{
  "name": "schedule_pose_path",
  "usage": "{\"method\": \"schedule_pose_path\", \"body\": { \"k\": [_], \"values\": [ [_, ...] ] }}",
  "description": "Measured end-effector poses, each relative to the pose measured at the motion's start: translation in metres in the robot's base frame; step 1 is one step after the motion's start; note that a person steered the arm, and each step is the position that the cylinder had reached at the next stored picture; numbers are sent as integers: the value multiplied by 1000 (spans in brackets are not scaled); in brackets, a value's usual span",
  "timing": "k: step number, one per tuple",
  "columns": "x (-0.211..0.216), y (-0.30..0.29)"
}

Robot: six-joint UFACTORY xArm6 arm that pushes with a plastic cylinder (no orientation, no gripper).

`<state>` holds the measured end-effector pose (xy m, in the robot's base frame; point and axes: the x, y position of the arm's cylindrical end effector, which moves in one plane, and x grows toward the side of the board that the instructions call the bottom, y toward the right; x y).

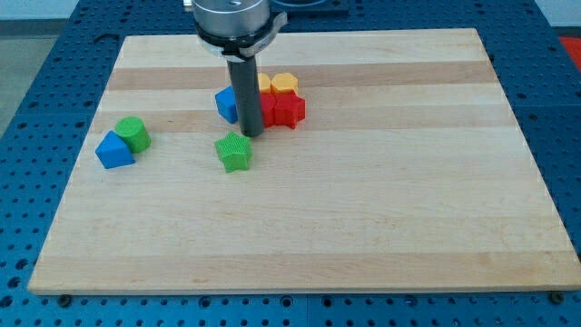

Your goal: Slide the green star above the blue cube

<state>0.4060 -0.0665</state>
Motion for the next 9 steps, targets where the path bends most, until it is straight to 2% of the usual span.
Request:
{"method": "schedule_pose_path", "body": {
  "k": [3,5,7,9],
  "values": [
    [3,7],
    [45,34],
    [61,-40],
    [36,-67]
  ]
}}
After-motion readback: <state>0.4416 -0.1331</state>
